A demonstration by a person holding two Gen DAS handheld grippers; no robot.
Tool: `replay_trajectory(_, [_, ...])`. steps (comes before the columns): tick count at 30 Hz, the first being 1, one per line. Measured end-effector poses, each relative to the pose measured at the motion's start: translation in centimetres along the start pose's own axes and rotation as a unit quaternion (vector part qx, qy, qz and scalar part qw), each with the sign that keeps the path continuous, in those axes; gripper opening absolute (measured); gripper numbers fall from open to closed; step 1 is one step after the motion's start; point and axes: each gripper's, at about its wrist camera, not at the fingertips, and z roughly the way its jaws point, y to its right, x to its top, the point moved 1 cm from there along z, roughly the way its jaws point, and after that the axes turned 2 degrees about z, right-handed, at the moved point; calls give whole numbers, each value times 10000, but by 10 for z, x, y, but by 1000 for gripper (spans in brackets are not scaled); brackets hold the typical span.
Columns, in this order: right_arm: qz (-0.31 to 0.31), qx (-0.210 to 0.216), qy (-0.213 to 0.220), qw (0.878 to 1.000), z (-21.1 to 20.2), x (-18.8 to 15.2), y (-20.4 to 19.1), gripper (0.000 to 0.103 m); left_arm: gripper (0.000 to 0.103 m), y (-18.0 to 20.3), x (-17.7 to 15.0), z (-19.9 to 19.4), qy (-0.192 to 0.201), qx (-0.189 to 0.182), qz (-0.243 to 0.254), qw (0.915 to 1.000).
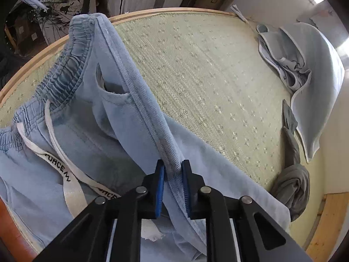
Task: Fold clothes
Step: 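Grasp the sweatpants waistband edge with the left gripper and lift it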
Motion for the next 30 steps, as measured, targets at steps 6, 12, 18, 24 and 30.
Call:
replay_trajectory(6, [-36,264,-201,9994,7,5,5,6,12,-2,7,-9,183,-332,-238,9990])
replay_trajectory(12, [94,83,47,9999,-32,12,11,2,10,-5,13,-24,412,-607,-336,9967])
replay_trajectory(18, [-8,-99,600,9981,-133,28,21,1,10,-6,27,-57,650,-1120,-429,9907])
replay_trajectory(24, [196,-102,949,9952,-187,76,87,2,9,16,55,-75,900,-1285,-482,9864])
replay_trajectory(30, [452,41,738,9962,-150,143,167,2,10,45,96,-45,932,-1044,-662,9879])
